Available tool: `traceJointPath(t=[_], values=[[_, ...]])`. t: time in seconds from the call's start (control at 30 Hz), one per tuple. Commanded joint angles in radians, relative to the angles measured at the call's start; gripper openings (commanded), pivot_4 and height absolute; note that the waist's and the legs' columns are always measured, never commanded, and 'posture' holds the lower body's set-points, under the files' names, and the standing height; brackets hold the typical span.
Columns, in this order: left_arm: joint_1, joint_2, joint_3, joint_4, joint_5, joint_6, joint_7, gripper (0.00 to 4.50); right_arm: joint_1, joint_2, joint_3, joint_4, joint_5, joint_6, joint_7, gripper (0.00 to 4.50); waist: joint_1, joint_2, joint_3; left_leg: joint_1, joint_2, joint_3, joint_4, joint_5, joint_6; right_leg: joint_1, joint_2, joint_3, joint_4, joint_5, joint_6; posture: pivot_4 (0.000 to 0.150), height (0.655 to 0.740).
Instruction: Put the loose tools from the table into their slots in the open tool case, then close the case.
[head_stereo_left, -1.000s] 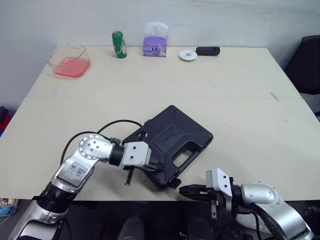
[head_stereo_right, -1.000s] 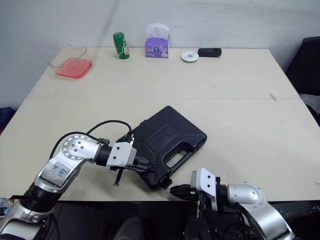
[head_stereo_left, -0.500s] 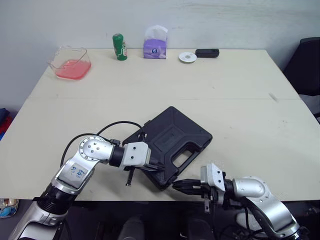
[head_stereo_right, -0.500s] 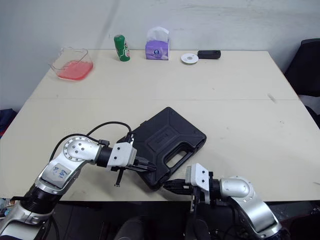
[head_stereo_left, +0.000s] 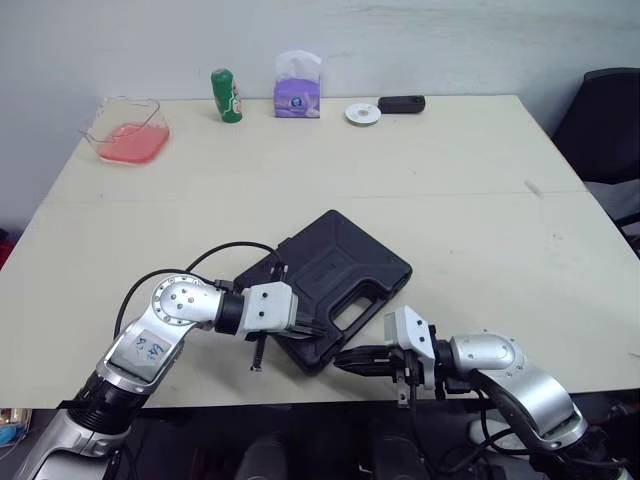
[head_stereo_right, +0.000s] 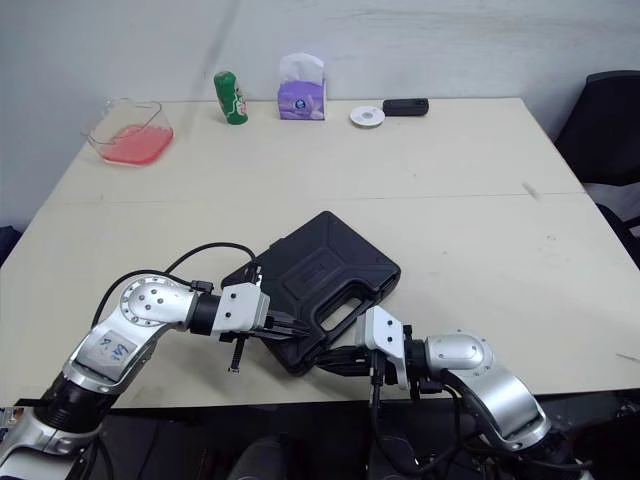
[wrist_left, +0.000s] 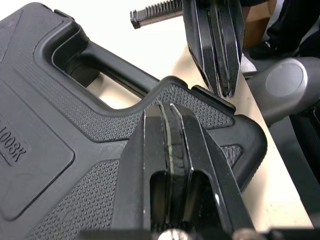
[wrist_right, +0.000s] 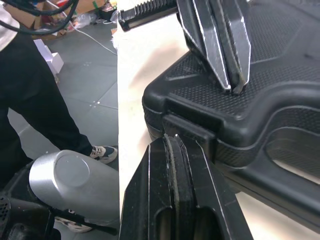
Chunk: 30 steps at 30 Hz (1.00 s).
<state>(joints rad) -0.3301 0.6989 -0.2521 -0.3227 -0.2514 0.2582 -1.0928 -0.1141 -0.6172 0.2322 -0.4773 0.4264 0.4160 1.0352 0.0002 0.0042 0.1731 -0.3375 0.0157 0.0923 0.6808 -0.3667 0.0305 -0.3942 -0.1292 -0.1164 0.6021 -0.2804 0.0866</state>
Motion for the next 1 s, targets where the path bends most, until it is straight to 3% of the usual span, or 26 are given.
traceJointPath(t=[0.03, 0.17, 0.2, 0.27, 0.33, 0.43, 0.53, 0.73, 1.0], values=[[0.051, -0.017, 0.056, 0.044, -0.053, 0.007, 0.010, 0.00, 0.006, -0.068, -0.095, -0.064, 0.055, 0.009, 0.025, 0.02, 0.001, 0.001, 0.001, 0.000, 0.000, 0.000, 0.000, 0.000, 0.000, 0.000, 0.000, 0.000, 0.000, 0.000, 0.000, 0.150, 0.7400], [0.068, -0.028, 0.279, 0.037, -0.206, 0.036, 0.064, 0.00, 0.050, -0.202, -0.266, -0.023, 0.091, 0.009, 0.071, 0.02, 0.004, -0.002, 0.007, -0.006, 0.000, 0.000, 0.001, 0.000, 0.000, -0.004, 0.000, -0.001, -0.002, 0.000, 0.001, 0.150, 0.7400], [0.078, -0.015, 0.318, 0.040, -0.220, 0.059, 0.080, 0.31, 0.053, -0.222, -0.303, 0.002, 0.091, 0.002, 0.072, 0.00, 0.005, -0.003, 0.008, -0.008, 0.000, -0.001, 0.001, 0.000, 0.000, -0.005, 0.000, -0.002, -0.002, 0.000, 0.001, 0.150, 0.7400], [0.109, 0.020, 0.391, 0.056, -0.203, 0.076, 0.116, 0.91, 0.043, -0.244, -0.386, 0.060, 0.103, 0.003, 0.057, 0.66, 0.004, -0.004, 0.010, -0.009, 0.000, -0.002, 0.001, 0.000, 0.000, -0.005, 0.000, -0.003, -0.003, 0.001, 0.001, 0.150, 0.7400], [0.156, 0.062, 0.452, 0.069, -0.190, 0.092, 0.128, 1.80, 0.033, -0.271, -0.444, 0.106, 0.098, -0.014, 0.064, 1.44, -0.001, -0.002, 0.010, -0.010, 0.000, -0.001, 0.001, 0.000, 0.000, -0.006, 0.000, -0.003, -0.004, 0.001, 0.001, 0.150, 0.7400], [0.254, 0.109, 0.613, 0.120, -0.205, 0.142, 0.174, 3.26, 0.011, -0.338, -0.517, 0.244, 0.018, -0.108, 0.076, 3.03, -0.002, -0.002, 0.011, -0.014, -0.001, -0.001, 0.001, 0.000, 0.001, -0.009, 0.001, -0.004, -0.005, 0.001, 0.002, 0.150, 0.7400], [0.309, 0.121, 0.676, 0.162, -0.185, 0.127, 0.202, 4.49, -0.010, -0.356, -0.517, 0.345, -0.032, -0.200, 0.088, 4.45, 0.000, -0.003, 0.012, -0.018, -0.001, 0.001, 0.001, 0.000, 0.001, -0.013, 0.002, -0.004, -0.002, 0.001, 0.003, 0.150, 0.7400], [0.432, 0.122, 0.741, 0.243, -0.070, -0.052, 0.249, 4.49, -0.161, -0.350, -0.466, 0.577, -0.092, -0.352, 0.127, 4.45, -0.002, -0.003, 0.014, -0.018, -0.002, 0.003, 0.001, 0.001, 0.002, -0.014, 0.000, -0.003, -0.004, 0.002, 0.004, 0.150, 0.7400], [0.439, 0.086, 0.752, 0.201, -0.092, -0.060, 0.294, 4.49, -0.278, -0.309, -0.410, 0.753, -0.150, -0.480, 0.128, 4.45, -0.003, 0.000, 0.015, -0.018, -0.002, 0.003, 0.001, 0.001, 0.001, -0.016, -0.001, -0.003, -0.001, 0.002, 0.004, 0.150, 0.7400]])
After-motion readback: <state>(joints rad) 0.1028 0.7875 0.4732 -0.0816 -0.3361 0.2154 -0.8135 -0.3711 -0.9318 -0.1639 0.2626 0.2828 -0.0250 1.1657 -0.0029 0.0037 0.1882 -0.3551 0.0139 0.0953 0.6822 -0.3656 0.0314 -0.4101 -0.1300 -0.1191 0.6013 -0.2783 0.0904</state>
